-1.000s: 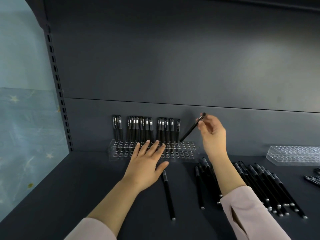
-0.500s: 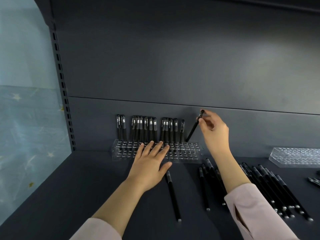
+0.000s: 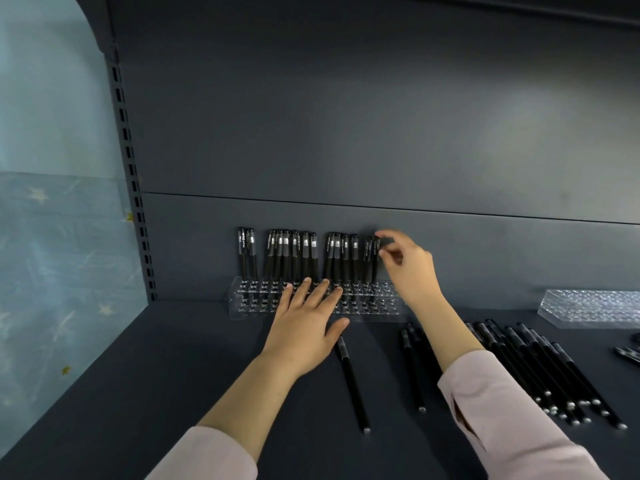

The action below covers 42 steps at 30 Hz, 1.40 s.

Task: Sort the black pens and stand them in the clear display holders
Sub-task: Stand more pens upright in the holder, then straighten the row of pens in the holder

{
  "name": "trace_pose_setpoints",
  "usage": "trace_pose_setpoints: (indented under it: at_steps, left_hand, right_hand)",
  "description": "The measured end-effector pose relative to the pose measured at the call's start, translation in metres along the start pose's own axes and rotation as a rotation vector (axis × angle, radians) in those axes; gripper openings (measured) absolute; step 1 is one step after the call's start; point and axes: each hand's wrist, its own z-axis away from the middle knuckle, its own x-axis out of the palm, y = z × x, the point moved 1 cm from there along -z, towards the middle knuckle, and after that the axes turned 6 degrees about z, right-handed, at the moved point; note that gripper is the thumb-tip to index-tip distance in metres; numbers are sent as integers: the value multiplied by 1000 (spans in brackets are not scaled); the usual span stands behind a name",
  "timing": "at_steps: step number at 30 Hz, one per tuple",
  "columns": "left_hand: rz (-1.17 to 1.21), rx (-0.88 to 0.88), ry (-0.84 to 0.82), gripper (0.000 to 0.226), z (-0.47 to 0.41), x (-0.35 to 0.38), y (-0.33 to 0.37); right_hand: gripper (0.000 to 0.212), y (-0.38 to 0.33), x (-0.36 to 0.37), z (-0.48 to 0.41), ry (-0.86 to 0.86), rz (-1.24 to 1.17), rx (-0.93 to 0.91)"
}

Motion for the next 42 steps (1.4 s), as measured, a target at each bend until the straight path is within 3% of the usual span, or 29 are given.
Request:
trace_pose_setpoints:
  at_steps: [3,6,10,15,21,26,33,39,42]
  left_hand:
    - [-22,-41,50,56,6,-6,11]
    - [-1,-187,102,45,19,-19,39]
    - [86,-289,-142,59,39,-18,85]
    - [138,-288,-196,70,37,0,132]
    - [166,-450,-200,98,9,24,176]
    - [168,-591,-196,114,-9,37,194]
    - [324,-721,-124,102,-16,39,200]
    - [384,-723,-96,87,-17,41,202]
    - [439,-722,-83,69,-17,40,201]
  right_hand:
    - [37,5,-11,0,-15,-25,36]
    - [36,15,-35,4,-154,-70,90]
    - [31,42,-69,20,-369,-31,85]
    - [24,91,-104,43,-575,95,70]
    - [18,134,-119,57,-418,29,101]
    - [17,141,-108,60,-487,-3,114]
    - [26,143,-102,59,-582,111,68]
    - [25,147,-96,56,-607,126,79]
    - [25,149,-93,56,-613,131,88]
